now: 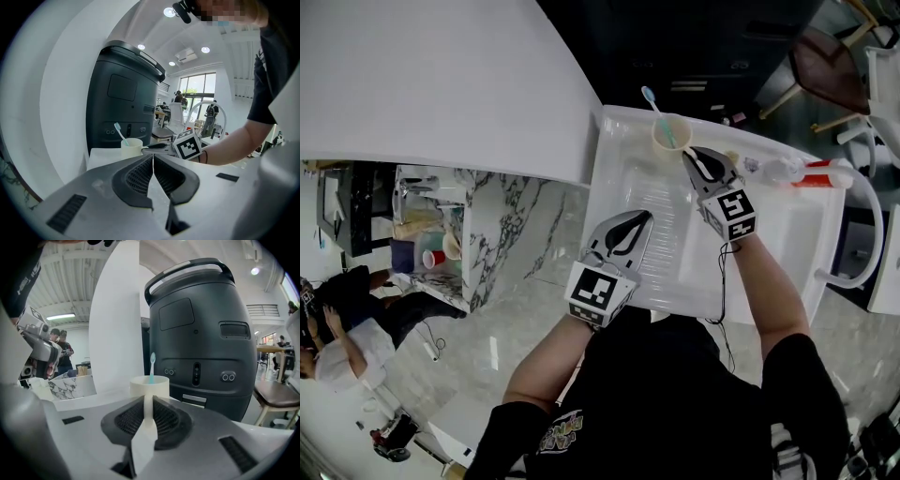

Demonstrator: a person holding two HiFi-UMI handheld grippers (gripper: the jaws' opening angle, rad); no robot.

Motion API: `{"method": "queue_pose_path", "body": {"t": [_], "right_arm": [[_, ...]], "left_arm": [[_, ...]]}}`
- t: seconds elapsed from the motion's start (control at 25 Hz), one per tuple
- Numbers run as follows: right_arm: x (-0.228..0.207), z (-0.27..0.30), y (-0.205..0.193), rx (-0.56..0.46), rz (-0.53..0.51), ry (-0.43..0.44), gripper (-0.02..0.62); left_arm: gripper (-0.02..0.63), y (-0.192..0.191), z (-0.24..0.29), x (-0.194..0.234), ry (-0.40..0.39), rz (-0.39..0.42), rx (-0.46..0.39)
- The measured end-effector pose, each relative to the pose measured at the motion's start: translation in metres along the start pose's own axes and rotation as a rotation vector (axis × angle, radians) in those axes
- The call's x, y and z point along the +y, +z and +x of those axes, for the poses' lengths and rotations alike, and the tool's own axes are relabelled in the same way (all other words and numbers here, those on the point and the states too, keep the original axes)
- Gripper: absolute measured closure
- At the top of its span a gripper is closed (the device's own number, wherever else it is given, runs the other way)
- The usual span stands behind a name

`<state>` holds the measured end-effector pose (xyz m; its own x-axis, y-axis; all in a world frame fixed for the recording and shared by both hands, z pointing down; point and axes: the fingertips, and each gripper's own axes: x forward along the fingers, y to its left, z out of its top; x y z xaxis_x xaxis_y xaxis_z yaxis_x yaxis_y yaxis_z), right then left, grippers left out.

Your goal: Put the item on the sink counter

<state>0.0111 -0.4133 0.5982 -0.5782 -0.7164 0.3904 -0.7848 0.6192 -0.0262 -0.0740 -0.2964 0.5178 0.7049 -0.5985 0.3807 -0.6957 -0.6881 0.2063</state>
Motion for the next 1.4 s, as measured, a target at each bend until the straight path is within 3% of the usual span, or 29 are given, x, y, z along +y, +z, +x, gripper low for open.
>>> {"method": "queue_pose_path", "body": {"t": [0.96,1.4], "right_arm": [[-0.001,-0.001,-0.012,0.029,0.015,0.024,0.486],[-0.004,-0.017,-0.017,0.06,0.066,0.016,0.434]], "left_arm": [[0.586,0.0,-0.008,-0.006,0.02,-0.017,-0.012],[0.586,0.006,-0.018,-0.022,0.04,-0.011,-0.039]]}}
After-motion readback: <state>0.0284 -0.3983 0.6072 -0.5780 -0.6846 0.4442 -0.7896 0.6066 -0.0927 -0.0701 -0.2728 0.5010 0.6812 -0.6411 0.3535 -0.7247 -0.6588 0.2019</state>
